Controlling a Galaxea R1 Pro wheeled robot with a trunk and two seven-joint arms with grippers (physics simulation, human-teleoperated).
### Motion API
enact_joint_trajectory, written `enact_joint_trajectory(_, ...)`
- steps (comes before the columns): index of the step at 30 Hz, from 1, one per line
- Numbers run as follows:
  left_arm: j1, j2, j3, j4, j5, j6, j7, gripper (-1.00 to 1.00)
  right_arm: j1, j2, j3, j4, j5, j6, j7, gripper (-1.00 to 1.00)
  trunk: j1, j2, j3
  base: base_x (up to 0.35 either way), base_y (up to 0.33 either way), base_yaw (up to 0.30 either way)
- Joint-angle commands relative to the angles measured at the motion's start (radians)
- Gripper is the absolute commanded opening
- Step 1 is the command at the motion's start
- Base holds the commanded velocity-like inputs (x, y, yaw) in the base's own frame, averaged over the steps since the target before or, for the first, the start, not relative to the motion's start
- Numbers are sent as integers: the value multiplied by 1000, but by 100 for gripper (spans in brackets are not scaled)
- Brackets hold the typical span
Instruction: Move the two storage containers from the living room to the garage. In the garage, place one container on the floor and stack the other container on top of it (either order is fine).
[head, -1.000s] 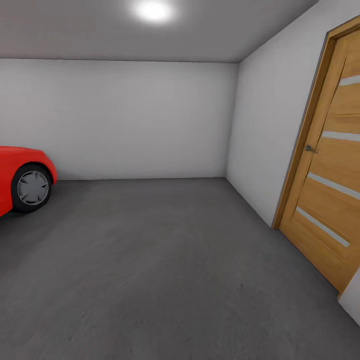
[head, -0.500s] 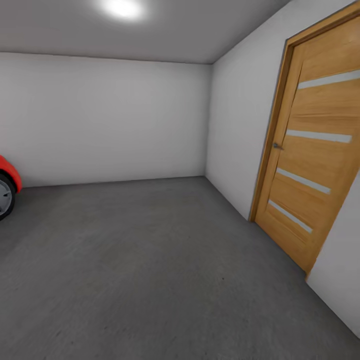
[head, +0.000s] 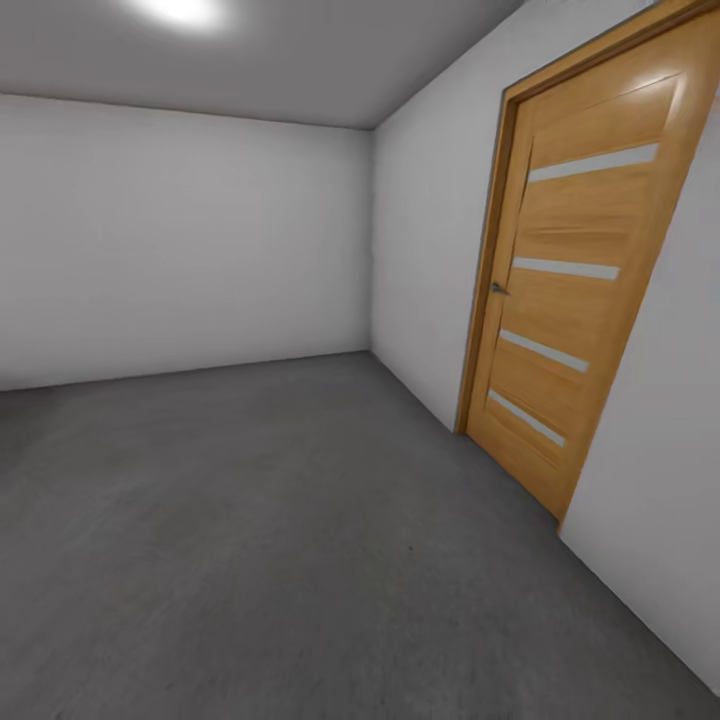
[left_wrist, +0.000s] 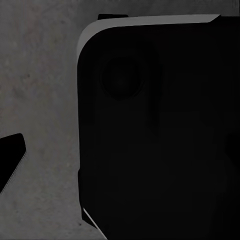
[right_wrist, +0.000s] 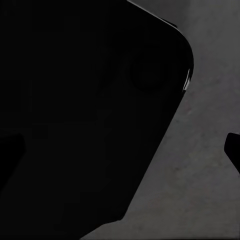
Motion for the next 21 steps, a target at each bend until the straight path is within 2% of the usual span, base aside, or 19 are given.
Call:
enact_joint_trajectory(1,0,0,1,0,2,-3,0,100,0,0,6,1,-8,-4,1,100,0,0,-1,67,0,-279)
enact_joint_trajectory(5,0,2,1,0,13,-2,0,100,0,0,6,1,-7,-4,1,100,0,0,-1,195,0,-176)
enact_joint_trajectory(10,0,3,0,0,62,-1,-2,100,0,1,6,1,-10,-3,0,100,0,0,-1,308,0,-22)
enact_joint_trajectory(21,0,3,-1,1,73,-1,-1,100,0,1,8,1,-11,0,-1,100,0,0,-1,322,0,-2)
